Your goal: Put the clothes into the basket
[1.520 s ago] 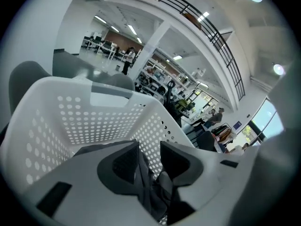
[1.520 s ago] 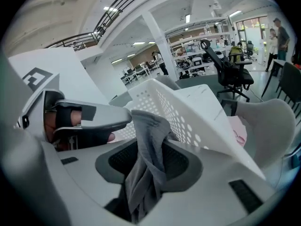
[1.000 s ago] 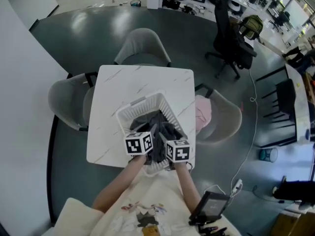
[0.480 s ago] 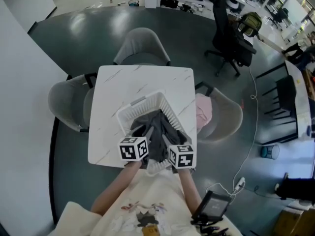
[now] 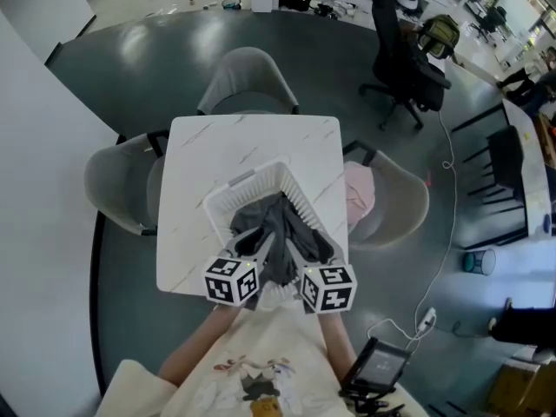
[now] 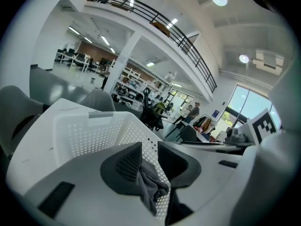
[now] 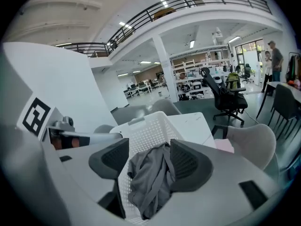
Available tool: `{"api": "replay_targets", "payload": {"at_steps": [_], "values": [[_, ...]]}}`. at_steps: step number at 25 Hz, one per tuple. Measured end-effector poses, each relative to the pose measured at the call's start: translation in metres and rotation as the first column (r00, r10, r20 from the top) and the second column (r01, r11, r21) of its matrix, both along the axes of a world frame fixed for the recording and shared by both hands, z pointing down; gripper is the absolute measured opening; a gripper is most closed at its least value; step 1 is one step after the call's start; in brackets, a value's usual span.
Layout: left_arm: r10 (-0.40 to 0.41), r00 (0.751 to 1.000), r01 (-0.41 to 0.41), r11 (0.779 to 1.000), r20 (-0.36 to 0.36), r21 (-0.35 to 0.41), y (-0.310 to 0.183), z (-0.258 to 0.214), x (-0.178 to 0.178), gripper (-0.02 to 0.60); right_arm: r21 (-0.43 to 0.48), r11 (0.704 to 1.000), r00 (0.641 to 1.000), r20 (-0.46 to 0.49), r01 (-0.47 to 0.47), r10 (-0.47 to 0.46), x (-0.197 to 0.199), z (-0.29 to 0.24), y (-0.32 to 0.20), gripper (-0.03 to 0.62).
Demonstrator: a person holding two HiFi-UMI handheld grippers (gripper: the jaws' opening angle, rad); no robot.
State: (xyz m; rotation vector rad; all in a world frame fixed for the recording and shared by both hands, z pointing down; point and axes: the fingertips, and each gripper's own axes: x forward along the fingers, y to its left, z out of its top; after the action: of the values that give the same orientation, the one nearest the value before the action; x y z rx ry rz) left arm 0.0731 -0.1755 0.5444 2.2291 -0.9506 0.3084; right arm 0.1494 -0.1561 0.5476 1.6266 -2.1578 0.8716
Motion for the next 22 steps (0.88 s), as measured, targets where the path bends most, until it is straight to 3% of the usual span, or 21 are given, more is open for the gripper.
{"api": "replay_targets", "payload": {"at_steps": [4,8,13,17,22], "values": [[0.038,0.999,-0.038,0.999,-0.001,0.022,0.017,-0.01,0.0,0.112,0.034,0.998,0.998,0.04,0.053,-0.055,-0.021,-0.023,0.001,0.275],[0.08,0.995,-0.078,0.997,-0.062,0.024,0.032,-0.025,0.0,0.1,0.077,0.99,0.992,0.045,0.115,-0.118,-0.04,-0.055,0.009,0.274],[0.04,0.997,-0.034,0.996,-0.073,0.083,0.03,-0.049,-0.017,0.1,0.138,0.976,0.985,0.013,0.169,-0.172,-0.055,-0.086,0.012,0.273],[0.064,0.99,-0.059,0.997,-0.123,0.043,0.032,-0.056,-0.021,0.1,0.14,0.97,0.979,0.029,0.197,-0.203,-0.067,-0.095,0.013,0.275],[0.078,0.99,-0.076,0.997,-0.114,0.025,0.04,-0.052,-0.02,0.1,0.153,0.97,0.98,0.025,0.191,-0.197,-0.064,-0.1,0.016,0.274]]}}
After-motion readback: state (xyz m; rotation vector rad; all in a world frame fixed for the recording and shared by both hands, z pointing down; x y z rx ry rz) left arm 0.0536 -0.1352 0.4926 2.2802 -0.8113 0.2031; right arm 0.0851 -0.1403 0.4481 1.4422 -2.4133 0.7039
